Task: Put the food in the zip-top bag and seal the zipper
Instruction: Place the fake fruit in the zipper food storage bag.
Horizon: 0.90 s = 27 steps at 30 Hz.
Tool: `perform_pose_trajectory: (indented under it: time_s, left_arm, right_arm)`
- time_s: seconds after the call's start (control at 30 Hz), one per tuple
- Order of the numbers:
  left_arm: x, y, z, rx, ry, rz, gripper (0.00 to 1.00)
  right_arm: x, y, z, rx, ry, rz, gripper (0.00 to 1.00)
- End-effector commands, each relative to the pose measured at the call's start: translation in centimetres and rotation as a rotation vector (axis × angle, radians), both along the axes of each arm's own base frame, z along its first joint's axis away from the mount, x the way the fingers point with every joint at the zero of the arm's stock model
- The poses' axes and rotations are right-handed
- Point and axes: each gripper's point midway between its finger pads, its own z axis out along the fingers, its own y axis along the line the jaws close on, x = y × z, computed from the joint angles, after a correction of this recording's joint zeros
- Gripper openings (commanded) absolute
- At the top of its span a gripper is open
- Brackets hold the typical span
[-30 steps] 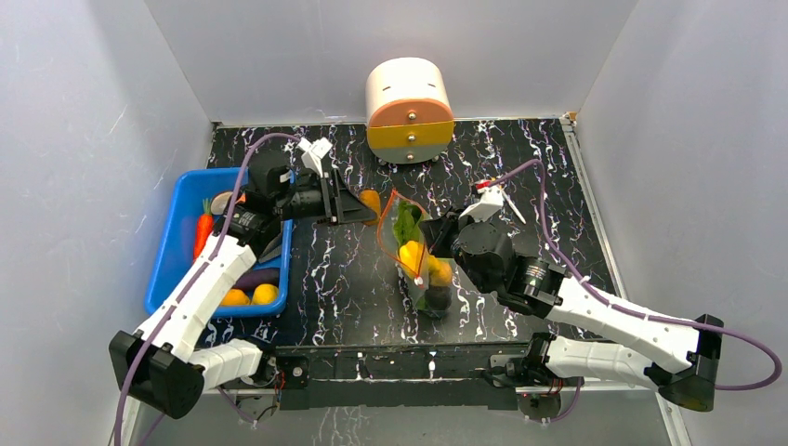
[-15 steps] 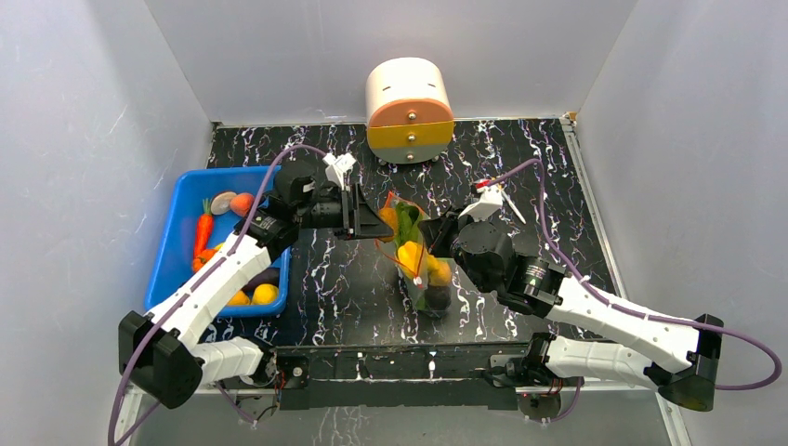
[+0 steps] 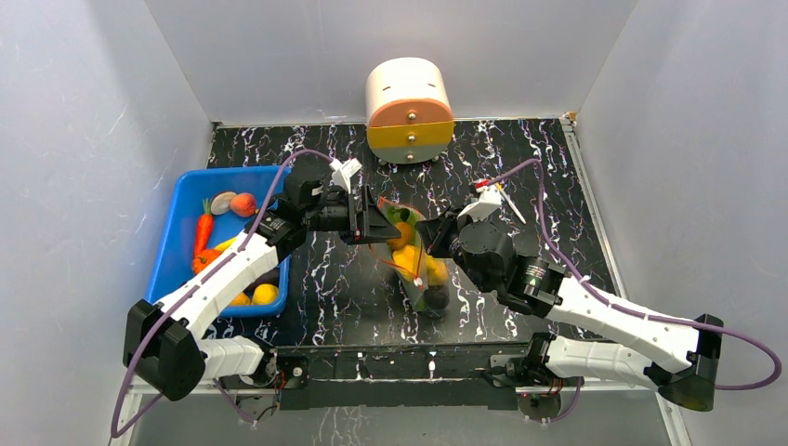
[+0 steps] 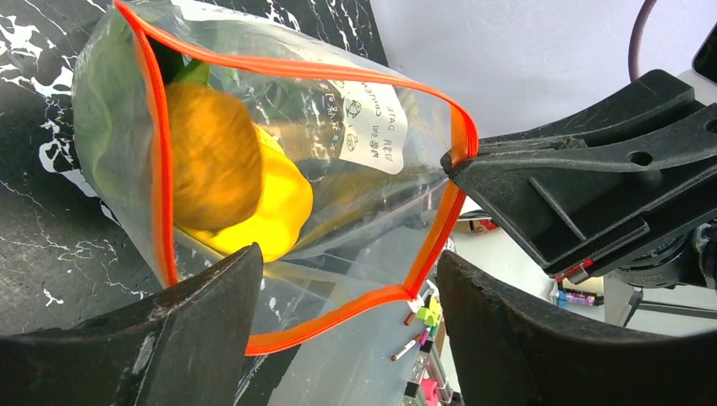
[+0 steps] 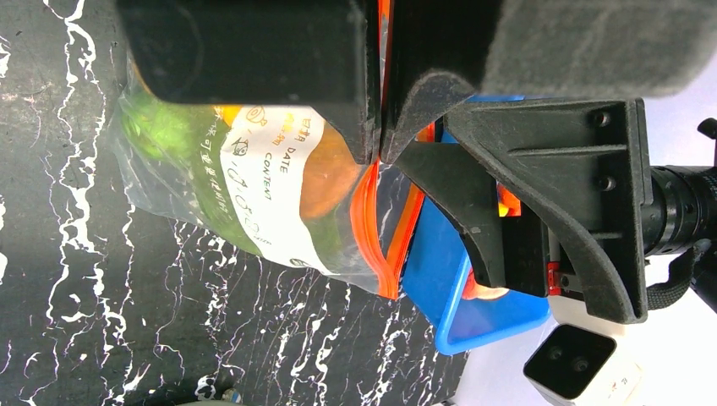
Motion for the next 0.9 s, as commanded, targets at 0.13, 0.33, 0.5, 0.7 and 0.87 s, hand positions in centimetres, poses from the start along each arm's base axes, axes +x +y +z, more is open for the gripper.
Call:
perform_pose_trajectory:
  time_s: [0.13,0.33,0.5,0.7,0.87]
  left_arm:
    - [0.0,0.2,1.4,0.005,-0.066,0.006,0.75]
    - [2.5,2.3,2.0,0.164,-0.211,0.124,0.79]
    - [4.5,4.6,2.2,0.310,-0.297,0.221,0.86]
    - [6.3,7.1,2.7,0.418,-0.376,0.344,0.98]
    - [7.7,11.0,2.4,0.569,-0.438,0.502,0.98]
  right_arm:
    - [0.0,-0.2,3.4,0.115,-0.058,-0.015,0.00]
    - [0.0,-0.7,3.0,0.110,-0.059,-0.026,0.00]
    - [-0.1,-1.2,3.3,0.106,-0.065,-0.035,0.00]
    - [-0.2,-1.6,3.4,0.102,-0.069,-0.040,0.00]
    - [-0.2,-1.8,3.4,0.096,-0.073,-0.043,0.00]
